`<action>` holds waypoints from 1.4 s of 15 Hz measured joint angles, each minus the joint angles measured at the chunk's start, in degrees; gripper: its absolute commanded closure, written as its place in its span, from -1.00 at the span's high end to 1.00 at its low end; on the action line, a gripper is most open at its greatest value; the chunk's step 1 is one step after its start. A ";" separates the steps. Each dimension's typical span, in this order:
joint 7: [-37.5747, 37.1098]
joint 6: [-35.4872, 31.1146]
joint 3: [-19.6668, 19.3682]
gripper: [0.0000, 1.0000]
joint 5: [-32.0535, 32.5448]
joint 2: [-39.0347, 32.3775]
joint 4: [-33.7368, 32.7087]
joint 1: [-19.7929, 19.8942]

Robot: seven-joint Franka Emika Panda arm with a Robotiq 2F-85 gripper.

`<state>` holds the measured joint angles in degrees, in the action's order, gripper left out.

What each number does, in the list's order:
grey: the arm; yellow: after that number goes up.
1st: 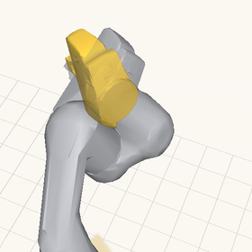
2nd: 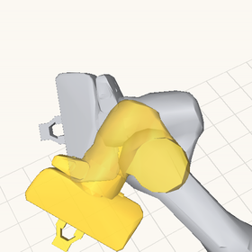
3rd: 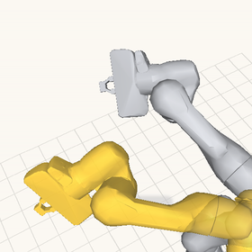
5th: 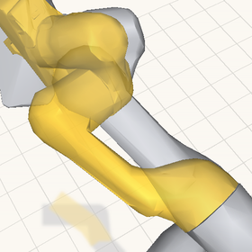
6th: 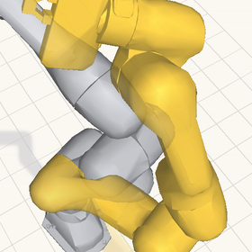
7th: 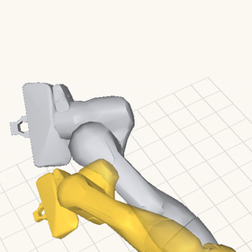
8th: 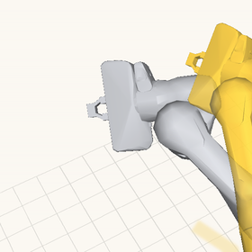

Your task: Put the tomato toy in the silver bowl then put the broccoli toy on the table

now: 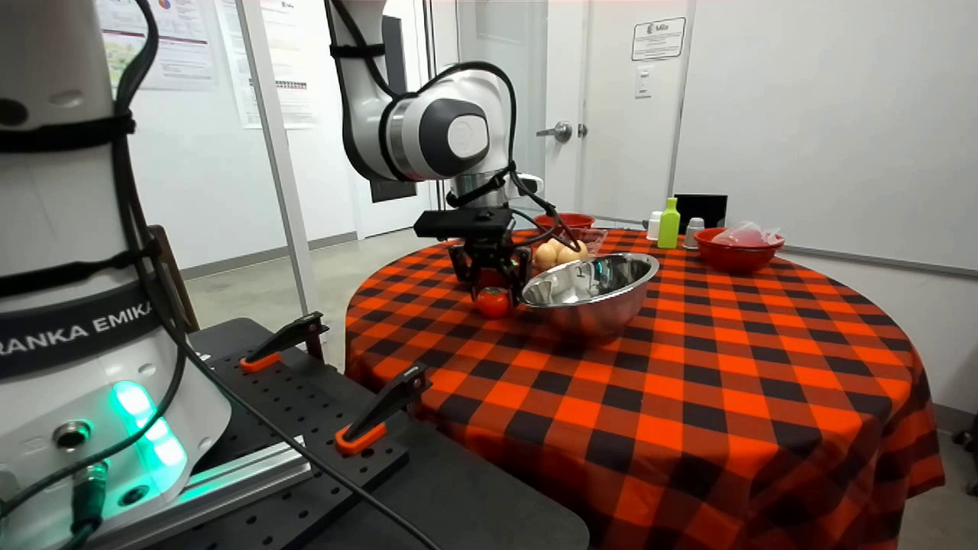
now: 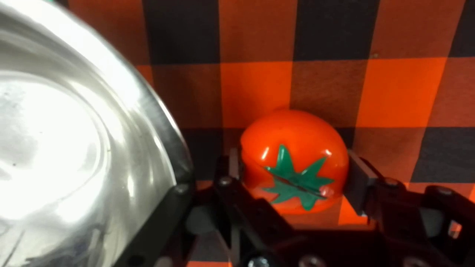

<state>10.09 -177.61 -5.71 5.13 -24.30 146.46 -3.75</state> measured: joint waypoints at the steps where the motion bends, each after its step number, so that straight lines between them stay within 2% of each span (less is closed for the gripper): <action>1: 0.00 0.00 0.02 -0.23 0.00 0.03 0.00 0.00; 7: -0.11 -0.29 -0.02 -0.23 0.00 2.68 1.13 -0.78; 11: -0.89 -0.70 -2.14 -0.23 0.45 7.26 3.51 -3.00; 14: -2.99 -0.72 -6.88 -0.23 3.21 10.95 5.11 -5.89; 18: -4.97 -0.72 -16.82 -0.23 6.42 14.32 5.72 -10.74; 21: -5.53 -0.72 -22.38 -0.23 7.59 15.59 5.40 -11.87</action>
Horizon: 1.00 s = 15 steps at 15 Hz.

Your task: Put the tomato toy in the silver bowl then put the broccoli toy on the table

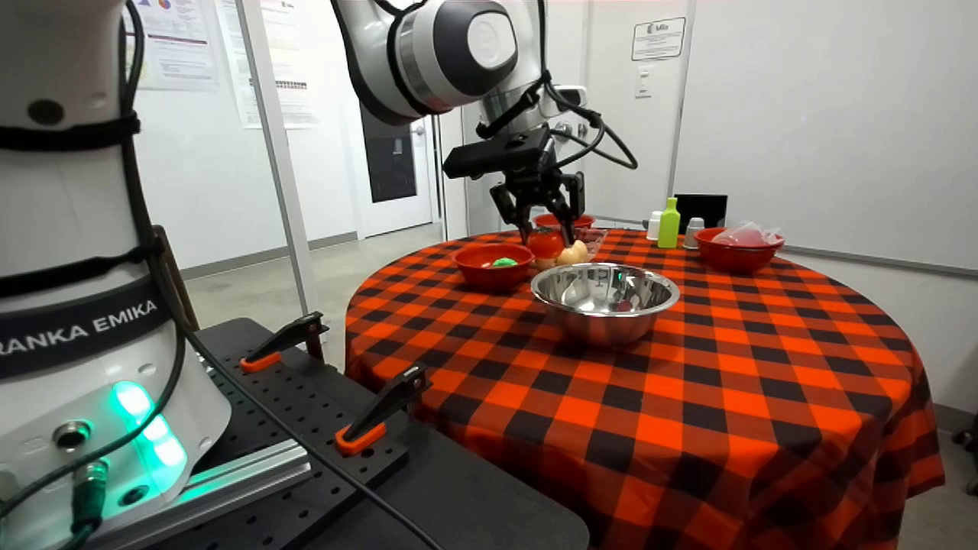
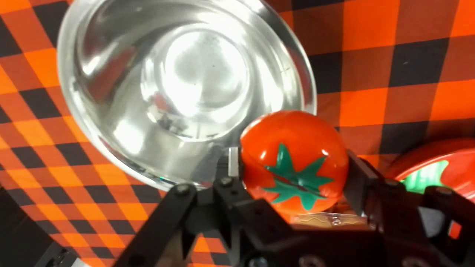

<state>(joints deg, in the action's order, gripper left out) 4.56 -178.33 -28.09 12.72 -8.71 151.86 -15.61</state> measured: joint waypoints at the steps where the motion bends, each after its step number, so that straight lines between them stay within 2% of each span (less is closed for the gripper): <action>1: 0.00 0.00 -1.14 -0.23 0.01 0.17 -0.25 0.06; 4: 0.00 0.01 -2.36 -0.23 -0.43 0.10 -1.02 0.99; 7: 0.02 0.02 -1.36 -0.23 -2.36 -0.66 -1.39 2.66; 9: -0.10 0.02 1.22 -0.23 -3.85 -1.82 -1.81 5.28; 12: -0.21 0.02 6.96 -0.23 -4.67 -4.21 -3.05 11.52; 15: -0.48 -0.10 8.95 -0.23 -4.78 -7.55 -5.23 14.59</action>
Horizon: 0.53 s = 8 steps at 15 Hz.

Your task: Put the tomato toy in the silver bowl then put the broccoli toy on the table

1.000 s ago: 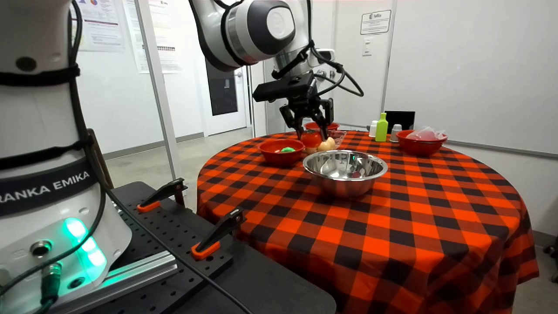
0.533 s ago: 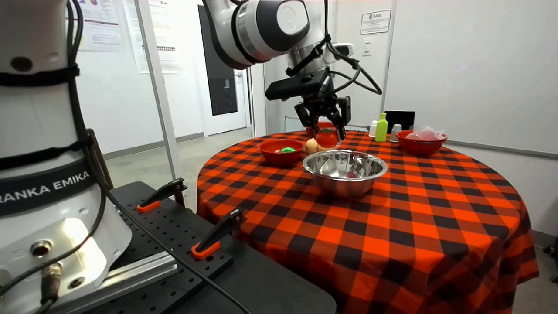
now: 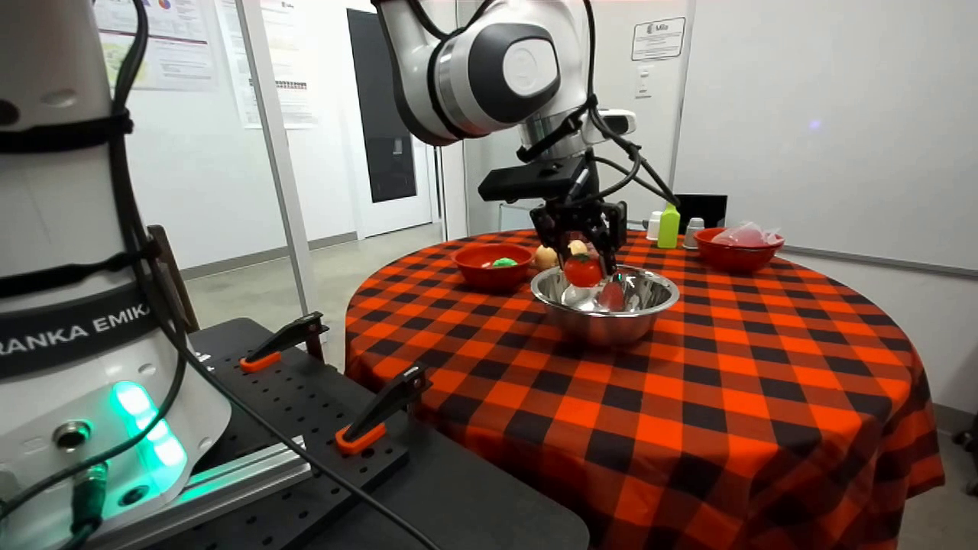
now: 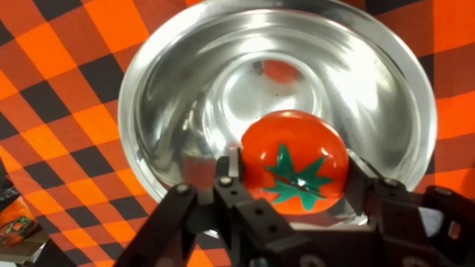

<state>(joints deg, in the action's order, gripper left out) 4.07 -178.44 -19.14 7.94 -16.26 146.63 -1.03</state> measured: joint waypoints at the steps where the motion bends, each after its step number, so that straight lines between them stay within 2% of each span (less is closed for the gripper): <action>1: -0.18 -0.06 0.10 -0.23 0.00 -1.26 -0.89 0.52; 5: -4.19 -0.62 -1.95 -0.23 -0.15 -7.12 -4.82 -0.26; 8: -6.69 -0.69 -2.12 -0.23 -1.78 -10.84 -7.00 -1.71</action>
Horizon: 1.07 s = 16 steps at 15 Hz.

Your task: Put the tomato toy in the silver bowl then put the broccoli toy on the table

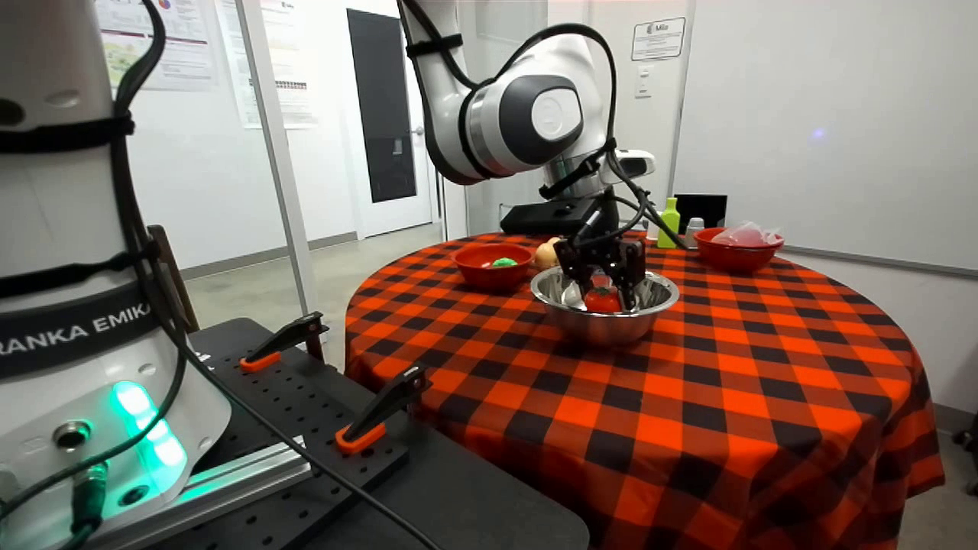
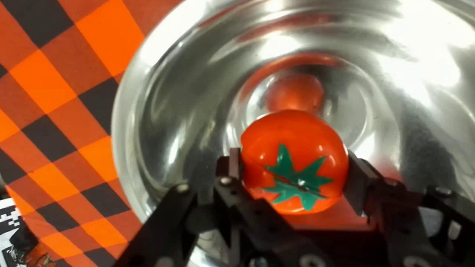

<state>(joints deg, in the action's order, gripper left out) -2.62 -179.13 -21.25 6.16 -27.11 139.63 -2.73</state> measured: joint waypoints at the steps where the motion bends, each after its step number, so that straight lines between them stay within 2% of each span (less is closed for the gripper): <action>1: -0.62 0.00 0.07 -0.23 -0.54 -0.94 -0.58 -0.42; 2: -1.03 0.00 0.17 -0.18 -1.03 -1.71 -1.06 -0.74; 3: -1.31 0.00 0.27 0.67 -1.49 -2.30 -1.44 -0.96; 6: -2.32 0.01 0.52 0.97 -2.41 -3.53 -2.32 -1.33; 11: -1.99 0.01 4.51 1.00 -2.48 -4.29 -2.94 3.95; 16: -1.89 -0.12 5.32 1.00 -2.48 -4.11 -3.29 6.61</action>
<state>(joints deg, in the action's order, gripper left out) -4.51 -179.25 -15.94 3.68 -31.22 136.34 3.87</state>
